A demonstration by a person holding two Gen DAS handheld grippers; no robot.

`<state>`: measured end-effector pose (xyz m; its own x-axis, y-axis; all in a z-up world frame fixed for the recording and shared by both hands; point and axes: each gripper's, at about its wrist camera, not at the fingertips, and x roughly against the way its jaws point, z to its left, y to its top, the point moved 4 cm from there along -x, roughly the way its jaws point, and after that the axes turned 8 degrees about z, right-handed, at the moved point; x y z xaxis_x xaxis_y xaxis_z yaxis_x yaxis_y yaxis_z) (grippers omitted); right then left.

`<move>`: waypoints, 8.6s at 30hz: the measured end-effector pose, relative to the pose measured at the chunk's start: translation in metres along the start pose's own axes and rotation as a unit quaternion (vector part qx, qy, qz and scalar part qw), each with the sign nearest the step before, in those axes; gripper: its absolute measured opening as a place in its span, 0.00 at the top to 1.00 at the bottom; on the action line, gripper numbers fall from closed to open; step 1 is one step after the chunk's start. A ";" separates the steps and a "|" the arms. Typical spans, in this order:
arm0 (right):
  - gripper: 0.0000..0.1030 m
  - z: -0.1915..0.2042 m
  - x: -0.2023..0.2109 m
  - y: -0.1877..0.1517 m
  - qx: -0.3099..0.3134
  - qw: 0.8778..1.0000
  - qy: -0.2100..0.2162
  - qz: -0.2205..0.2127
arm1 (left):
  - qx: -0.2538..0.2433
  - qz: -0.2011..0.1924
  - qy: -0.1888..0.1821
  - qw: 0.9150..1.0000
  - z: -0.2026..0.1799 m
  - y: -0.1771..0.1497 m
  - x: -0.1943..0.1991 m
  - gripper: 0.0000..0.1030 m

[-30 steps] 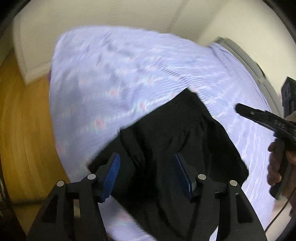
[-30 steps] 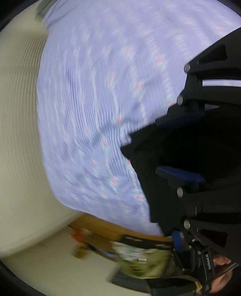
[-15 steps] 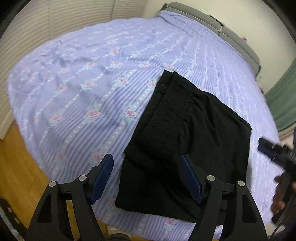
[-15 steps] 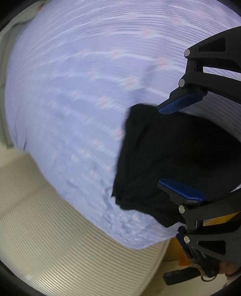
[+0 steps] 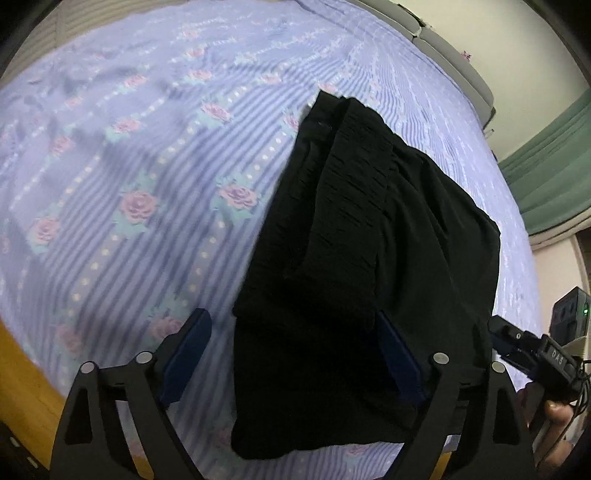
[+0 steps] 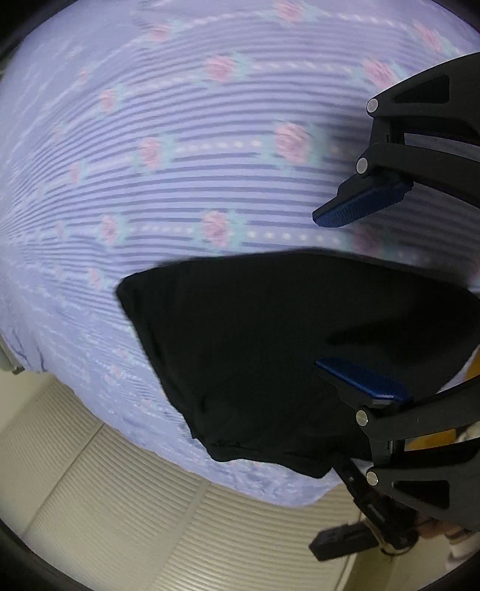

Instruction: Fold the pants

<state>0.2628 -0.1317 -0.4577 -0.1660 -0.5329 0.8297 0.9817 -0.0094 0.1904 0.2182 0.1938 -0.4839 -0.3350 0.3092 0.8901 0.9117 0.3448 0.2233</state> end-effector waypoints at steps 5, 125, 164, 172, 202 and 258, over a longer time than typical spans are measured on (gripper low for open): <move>0.29 0.007 -0.011 -0.004 0.002 0.998 0.058 0.018 | -0.024 0.006 -0.043 0.999 -0.017 0.007 -0.010 0.12; 0.42 0.450 -0.207 0.172 0.208 0.973 -0.089 -0.038 | -0.064 -0.086 0.051 0.993 0.334 0.338 0.172 0.39; 0.64 0.455 -0.295 0.115 0.126 0.985 0.027 0.119 | -0.022 -0.070 0.053 0.996 0.379 0.308 0.166 0.66; 0.51 0.479 -0.205 0.107 0.224 0.972 -0.067 -0.002 | -0.032 -0.134 0.087 0.987 0.319 0.257 0.242 0.40; 0.30 0.397 0.348 -0.050 0.320 0.921 -0.115 -0.191 | -0.014 -0.180 0.194 0.964 -0.135 -0.051 0.501 0.14; 0.22 0.206 0.569 -0.154 0.033 0.915 -0.244 -0.320 | -0.225 -0.235 0.119 0.938 -0.340 -0.137 0.521 0.05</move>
<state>-0.0025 -0.2591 0.0935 -0.7430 0.0054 0.6693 0.6633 -0.1286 0.7373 -0.0006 0.0060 0.0842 -0.7118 -0.0085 0.7023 0.7022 -0.0330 0.7112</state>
